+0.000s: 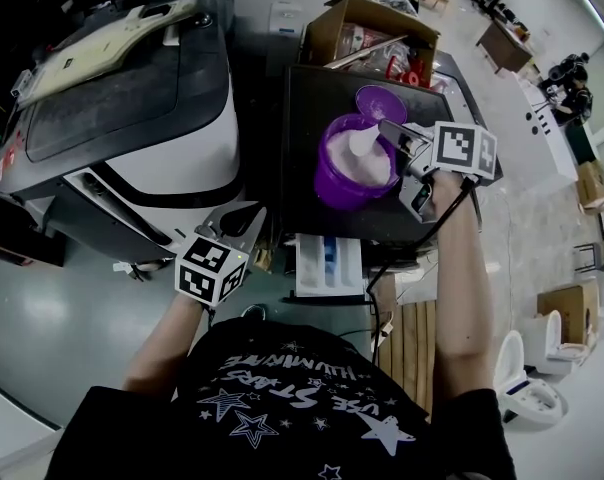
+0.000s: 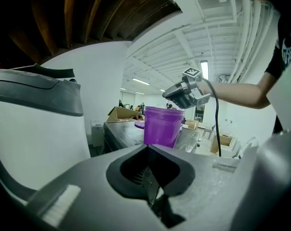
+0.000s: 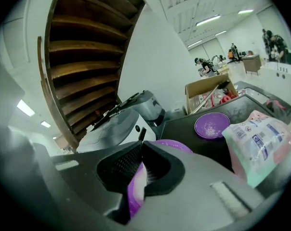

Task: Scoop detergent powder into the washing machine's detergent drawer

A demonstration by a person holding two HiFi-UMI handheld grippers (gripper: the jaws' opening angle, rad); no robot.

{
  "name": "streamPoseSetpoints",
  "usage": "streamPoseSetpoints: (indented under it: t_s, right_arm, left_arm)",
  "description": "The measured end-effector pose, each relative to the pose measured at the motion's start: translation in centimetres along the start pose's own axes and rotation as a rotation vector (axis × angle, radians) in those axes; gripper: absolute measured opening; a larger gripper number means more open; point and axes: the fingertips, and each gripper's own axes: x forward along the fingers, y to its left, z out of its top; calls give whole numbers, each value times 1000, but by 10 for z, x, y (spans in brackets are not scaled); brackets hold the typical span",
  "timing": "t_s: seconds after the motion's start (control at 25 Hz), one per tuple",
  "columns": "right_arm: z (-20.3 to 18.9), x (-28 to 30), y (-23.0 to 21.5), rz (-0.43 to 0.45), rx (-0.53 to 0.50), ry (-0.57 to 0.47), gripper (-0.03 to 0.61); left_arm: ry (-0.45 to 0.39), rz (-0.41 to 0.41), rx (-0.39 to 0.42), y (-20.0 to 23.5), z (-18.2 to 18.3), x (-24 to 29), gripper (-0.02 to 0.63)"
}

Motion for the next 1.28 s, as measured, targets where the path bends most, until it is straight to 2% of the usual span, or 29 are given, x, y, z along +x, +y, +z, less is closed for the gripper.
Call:
streamPoseSetpoints:
  t_s: [0.44,0.6,0.84,1.04,1.28]
  right_arm:
    - [-6,-37,4,96,165,-190,34]
    - [-20,-49,-1,95,232,-242,34]
    - [-39,-66,-2,144,321,-319,34]
    - [-47,-83,10,226,389,-399,34]
    - [-73,-100,13,319,477,-426,34]
  left_arm:
    - [12,8,5,-26,-8,-6,0]
    - [21,11,6,-38,-13,-10,0]
    - [38,23,7,-55,-21,-16,0]
    - [60,49,18,-71,-27,-27,0]
    - [84,62,30,-93,-40,-36,0]
